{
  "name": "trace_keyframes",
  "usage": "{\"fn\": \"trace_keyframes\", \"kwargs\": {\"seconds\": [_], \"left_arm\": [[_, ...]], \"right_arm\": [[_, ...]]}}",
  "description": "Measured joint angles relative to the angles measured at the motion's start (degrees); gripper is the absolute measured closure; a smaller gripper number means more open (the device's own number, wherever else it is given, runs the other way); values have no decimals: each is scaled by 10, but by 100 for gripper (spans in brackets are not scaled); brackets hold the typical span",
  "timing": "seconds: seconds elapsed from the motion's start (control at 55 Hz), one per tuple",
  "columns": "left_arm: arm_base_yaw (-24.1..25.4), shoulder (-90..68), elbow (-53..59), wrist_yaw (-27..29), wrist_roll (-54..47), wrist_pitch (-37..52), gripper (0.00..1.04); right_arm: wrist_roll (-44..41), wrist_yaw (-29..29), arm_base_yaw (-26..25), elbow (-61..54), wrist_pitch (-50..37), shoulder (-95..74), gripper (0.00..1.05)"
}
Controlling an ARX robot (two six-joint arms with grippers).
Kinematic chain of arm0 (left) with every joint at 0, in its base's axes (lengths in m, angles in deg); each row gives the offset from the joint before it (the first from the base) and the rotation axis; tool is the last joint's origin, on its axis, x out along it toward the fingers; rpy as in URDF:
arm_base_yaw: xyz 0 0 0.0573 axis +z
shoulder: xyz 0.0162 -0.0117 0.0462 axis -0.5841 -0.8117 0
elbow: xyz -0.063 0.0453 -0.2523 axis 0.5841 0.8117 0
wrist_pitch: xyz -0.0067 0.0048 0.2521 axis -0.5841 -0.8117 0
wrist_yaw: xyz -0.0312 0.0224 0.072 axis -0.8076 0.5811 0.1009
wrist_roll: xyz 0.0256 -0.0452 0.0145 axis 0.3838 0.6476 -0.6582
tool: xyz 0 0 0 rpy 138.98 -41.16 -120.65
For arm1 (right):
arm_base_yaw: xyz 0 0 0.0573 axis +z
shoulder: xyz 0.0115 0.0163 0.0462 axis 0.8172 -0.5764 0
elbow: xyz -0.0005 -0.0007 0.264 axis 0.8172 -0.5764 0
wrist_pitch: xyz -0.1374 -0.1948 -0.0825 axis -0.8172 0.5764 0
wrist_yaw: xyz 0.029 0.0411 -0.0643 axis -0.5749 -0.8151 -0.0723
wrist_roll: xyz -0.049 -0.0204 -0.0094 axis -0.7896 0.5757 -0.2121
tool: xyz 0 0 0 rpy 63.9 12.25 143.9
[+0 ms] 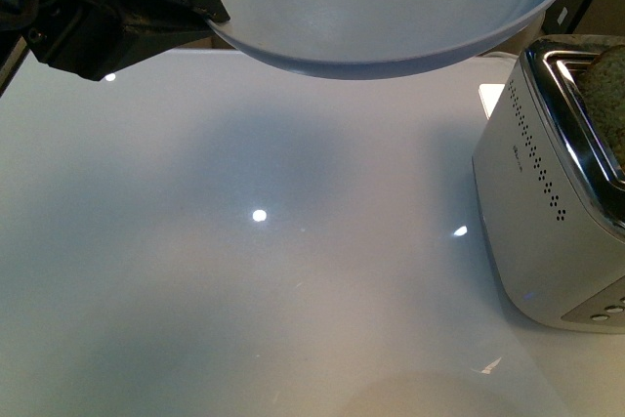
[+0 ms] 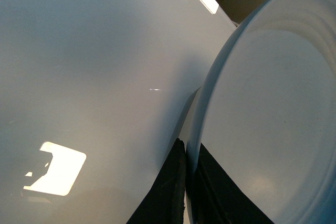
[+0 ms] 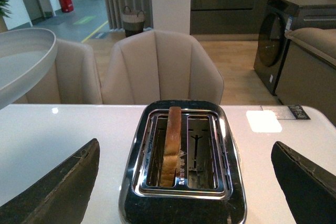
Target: Left arm holds plate, right arm toasts bread
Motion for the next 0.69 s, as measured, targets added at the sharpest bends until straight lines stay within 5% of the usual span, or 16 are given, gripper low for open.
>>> {"fn": "trace_keyframes", "kwargs": {"seconds": [0.218,0.418,0.691], "left_arm": [[14,-3,-26,17,0,-83,101],[83,-3,-25,5,-23,-80,101],[261,-16,46,-35,-180,9,101]], "right_arm": [[0,0,0,0,0,0,9],[0,0,0,0,0,0,9],[0,0,0,0,0,0,9]]}}
